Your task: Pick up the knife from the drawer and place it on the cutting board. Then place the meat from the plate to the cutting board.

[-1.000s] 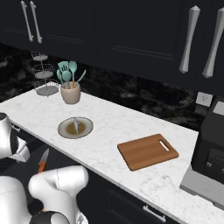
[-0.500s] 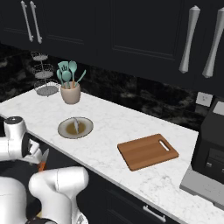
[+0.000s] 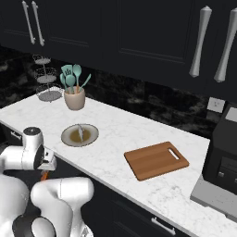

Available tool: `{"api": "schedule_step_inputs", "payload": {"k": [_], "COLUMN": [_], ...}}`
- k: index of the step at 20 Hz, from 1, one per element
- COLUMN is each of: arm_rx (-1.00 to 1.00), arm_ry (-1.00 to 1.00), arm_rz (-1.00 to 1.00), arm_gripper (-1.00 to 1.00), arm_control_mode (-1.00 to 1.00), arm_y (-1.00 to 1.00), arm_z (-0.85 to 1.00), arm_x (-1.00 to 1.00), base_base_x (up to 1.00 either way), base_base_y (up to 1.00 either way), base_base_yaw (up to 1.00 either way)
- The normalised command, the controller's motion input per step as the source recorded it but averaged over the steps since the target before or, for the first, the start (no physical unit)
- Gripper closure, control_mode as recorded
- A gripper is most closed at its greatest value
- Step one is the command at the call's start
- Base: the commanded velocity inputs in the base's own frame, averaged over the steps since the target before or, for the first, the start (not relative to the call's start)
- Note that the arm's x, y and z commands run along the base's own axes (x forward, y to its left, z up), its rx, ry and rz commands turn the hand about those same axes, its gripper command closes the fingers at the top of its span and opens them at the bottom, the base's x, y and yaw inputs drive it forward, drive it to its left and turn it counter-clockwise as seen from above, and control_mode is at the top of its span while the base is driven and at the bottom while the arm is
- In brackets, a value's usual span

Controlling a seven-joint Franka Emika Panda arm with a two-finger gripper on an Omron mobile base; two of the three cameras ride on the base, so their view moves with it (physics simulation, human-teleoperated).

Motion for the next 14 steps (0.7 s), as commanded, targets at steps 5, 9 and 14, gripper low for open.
{"api": "schedule_step_inputs", "payload": {"k": [5,9,14], "arm_rx": [0.00,0.00,-0.04], "arm_ry": [0.00,0.00,0.00], "arm_rz": [0.03,0.00,0.00], "arm_gripper": [-1.00,-1.00,-1.00], "arm_control_mode": [-1.00,-1.00,-1.00], "arm_y": [0.15,0.04,0.00], "arm_z": [-0.36,-0.36,-0.28], "arm_x": [0.08,0.03,0.09], "base_base_x": [0.00,0.00,0.00], "base_base_y": [0.00,0.00,0.00], "base_base_yaw": [0.00,0.00,0.00]}}
